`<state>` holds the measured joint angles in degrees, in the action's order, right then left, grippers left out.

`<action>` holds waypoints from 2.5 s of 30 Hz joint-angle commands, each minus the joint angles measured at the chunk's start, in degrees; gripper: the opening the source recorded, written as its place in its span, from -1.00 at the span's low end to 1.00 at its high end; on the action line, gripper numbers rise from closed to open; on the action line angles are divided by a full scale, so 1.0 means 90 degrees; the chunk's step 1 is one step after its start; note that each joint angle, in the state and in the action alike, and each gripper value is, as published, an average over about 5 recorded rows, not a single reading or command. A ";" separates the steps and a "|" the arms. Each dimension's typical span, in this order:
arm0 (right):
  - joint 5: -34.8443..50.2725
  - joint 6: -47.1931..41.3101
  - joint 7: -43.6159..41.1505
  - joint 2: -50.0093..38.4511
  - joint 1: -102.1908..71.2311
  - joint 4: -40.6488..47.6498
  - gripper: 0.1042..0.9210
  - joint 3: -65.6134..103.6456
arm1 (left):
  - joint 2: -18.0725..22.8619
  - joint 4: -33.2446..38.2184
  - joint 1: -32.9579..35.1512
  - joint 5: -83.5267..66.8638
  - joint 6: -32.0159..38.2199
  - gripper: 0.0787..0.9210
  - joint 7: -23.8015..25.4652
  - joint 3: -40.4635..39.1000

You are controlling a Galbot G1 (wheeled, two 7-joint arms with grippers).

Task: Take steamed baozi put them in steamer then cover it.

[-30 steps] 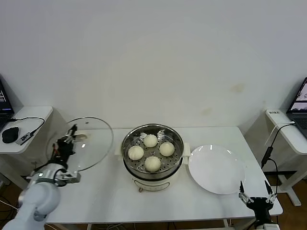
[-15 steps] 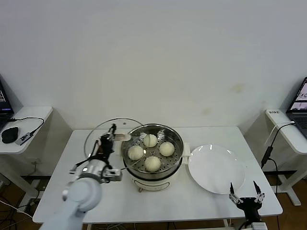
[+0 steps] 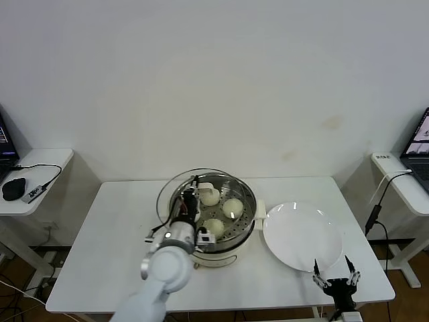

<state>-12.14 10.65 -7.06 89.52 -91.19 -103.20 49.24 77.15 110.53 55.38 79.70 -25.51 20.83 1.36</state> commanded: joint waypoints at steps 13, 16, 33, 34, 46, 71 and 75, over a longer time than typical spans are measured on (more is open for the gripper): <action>-0.0103 0.0108 0.0044 -0.0042 -0.0012 0.0136 0.76 -0.0024 | 0.1086 -0.0974 -0.0122 0.0989 0.0002 -0.86 0.0021 -0.0121; -0.0106 0.0105 0.0043 -0.0041 0.0002 0.0146 0.76 -0.0034 | 0.1085 -0.0973 -0.0094 0.1012 0.0018 -0.86 0.0003 -0.0099; -0.0140 0.0149 0.0049 -0.0030 -0.0015 0.0171 0.76 -0.0074 | 0.1091 -0.1041 -0.0014 0.0993 0.0094 -0.86 -0.0139 0.0041; -0.0141 0.0151 0.0049 -0.0030 -0.0016 0.0171 0.76 -0.0078 | 0.1090 -0.1038 -0.0006 0.0993 0.0096 -0.86 -0.0148 0.0046; -0.0138 0.0155 0.0052 -0.0033 -0.0017 0.0156 0.76 -0.0135 | 0.1020 -0.0645 0.0172 0.0917 0.0121 -0.64 -0.0392 0.0005; 0.0188 0.0095 0.0101 -0.0204 -0.0176 -0.0025 0.76 -0.0334 | -0.0375 0.2824 0.4572 -0.7148 0.2237 0.76 -0.3191 0.2397; 0.0267 0.0092 0.0113 -0.0378 -0.0331 -0.0120 0.76 -0.0593 | -0.0137 0.2458 0.4949 -0.9107 0.3110 0.77 -0.3683 0.3490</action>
<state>-11.33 11.64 -6.31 87.84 -92.66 -102.98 46.74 77.05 127.97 82.37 60.28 -15.83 4.20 10.22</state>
